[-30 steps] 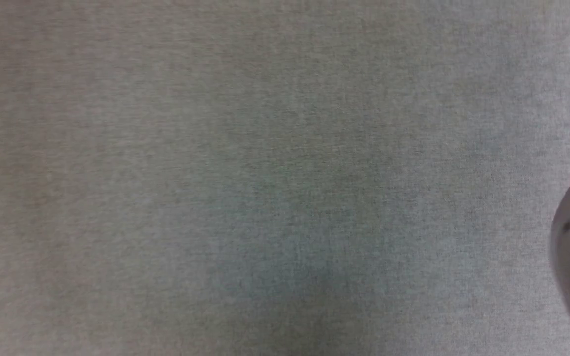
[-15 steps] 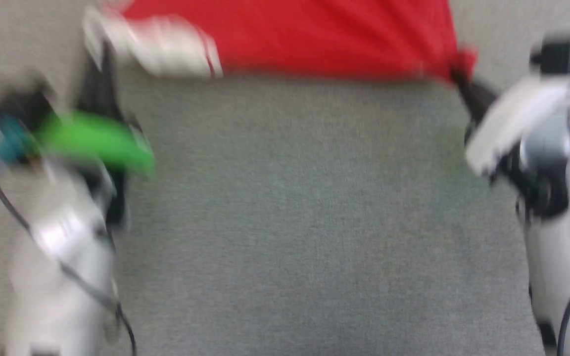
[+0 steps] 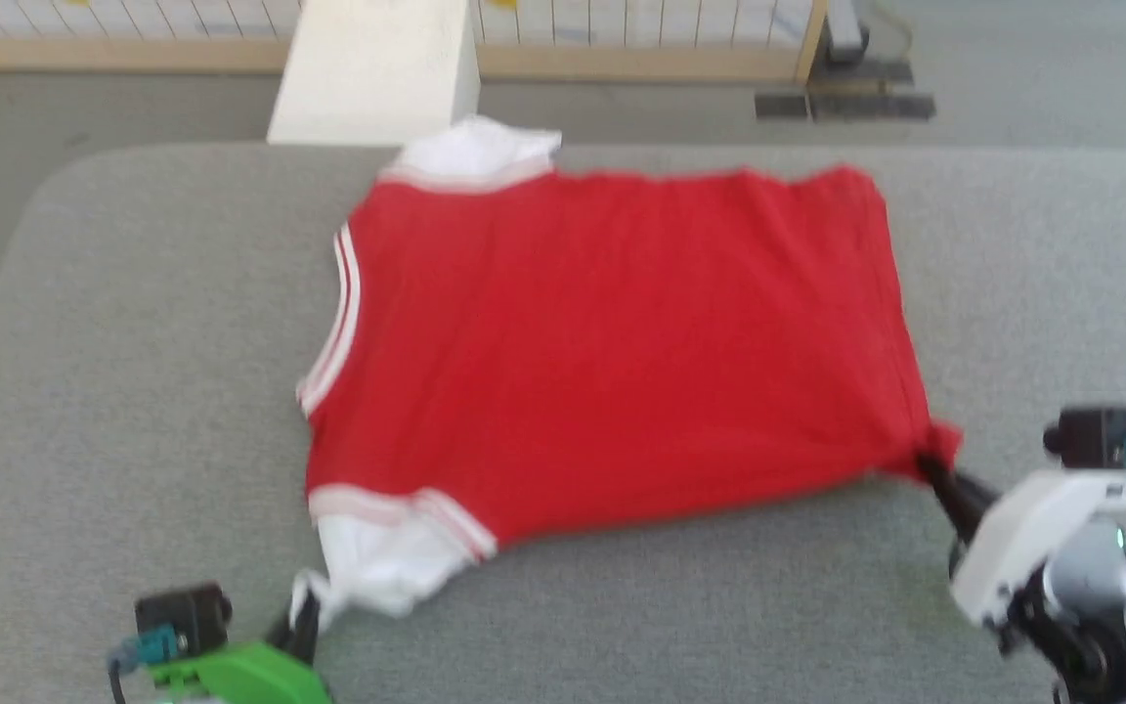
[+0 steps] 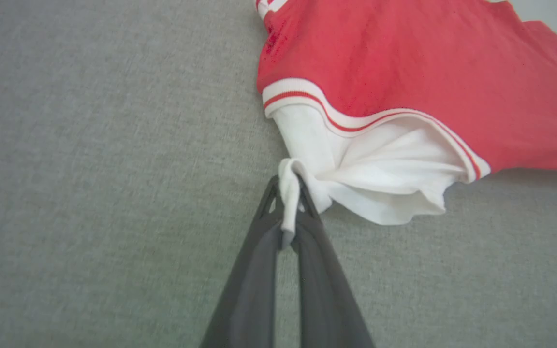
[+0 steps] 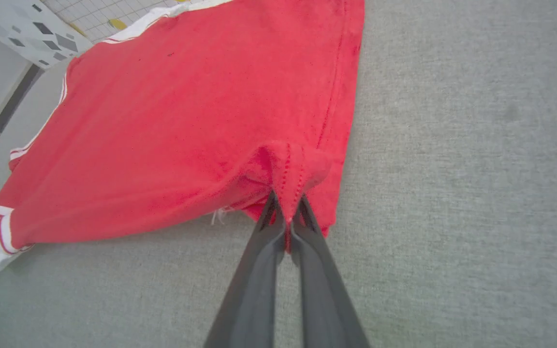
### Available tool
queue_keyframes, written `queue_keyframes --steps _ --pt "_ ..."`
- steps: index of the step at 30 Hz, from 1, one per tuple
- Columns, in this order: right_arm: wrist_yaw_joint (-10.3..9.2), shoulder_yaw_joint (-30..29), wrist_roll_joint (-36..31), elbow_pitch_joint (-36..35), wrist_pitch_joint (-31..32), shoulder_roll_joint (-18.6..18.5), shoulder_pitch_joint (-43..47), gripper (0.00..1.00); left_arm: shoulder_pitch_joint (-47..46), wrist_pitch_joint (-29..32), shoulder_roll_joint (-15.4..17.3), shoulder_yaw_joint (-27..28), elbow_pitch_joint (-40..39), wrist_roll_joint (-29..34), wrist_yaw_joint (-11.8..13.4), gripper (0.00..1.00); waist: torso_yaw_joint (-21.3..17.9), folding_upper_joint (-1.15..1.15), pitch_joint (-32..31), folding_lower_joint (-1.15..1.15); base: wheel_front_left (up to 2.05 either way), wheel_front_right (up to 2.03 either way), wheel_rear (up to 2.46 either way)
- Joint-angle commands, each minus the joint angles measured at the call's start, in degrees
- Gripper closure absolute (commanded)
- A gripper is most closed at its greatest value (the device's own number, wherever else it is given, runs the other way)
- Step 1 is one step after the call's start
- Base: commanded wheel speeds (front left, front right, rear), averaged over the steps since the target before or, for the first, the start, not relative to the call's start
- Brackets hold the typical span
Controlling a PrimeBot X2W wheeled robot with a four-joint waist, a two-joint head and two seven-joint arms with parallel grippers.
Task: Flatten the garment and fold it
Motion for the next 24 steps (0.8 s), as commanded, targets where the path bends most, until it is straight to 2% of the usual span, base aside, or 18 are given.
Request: queue_keyframes --steps 1,6,12,18,24 --pt "-0.08 0.01 0.27 -0.73 0.86 -0.90 2.09 1.00 2.26 2.99 1.29 -0.24 -0.98 -0.93 0.98 1.00 0.81 0.00 -3.83 0.01 0.00 0.00 0.00" --pt "-0.08 1.20 -0.39 -2.39 6.99 -2.86 8.78 1.00 7.13 13.86 5.00 -1.86 -4.65 -2.09 3.15 1.00 0.71 0.00 -5.26 0.01 0.00 0.00 0.00" --pt "-0.08 0.91 -0.56 -4.99 14.09 -3.57 14.19 1.00 10.74 20.54 6.28 -2.12 -9.33 -4.02 5.82 1.00 0.14 0.00 -5.58 0.01 0.00 0.00 0.00" --pt "-0.08 -0.43 -0.99 -7.53 15.24 -2.68 14.37 1.00 10.42 18.20 6.05 -0.07 -14.44 -3.95 6.86 1.00 -0.39 0.00 -4.73 0.01 0.00 0.00 0.00" --pt "-0.08 -1.42 -2.50 -9.10 15.59 -2.20 10.36 1.00 4.08 11.86 5.32 1.85 -15.90 -2.81 4.66 1.00 -0.61 0.00 -2.58 0.01 0.00 0.00 0.00"
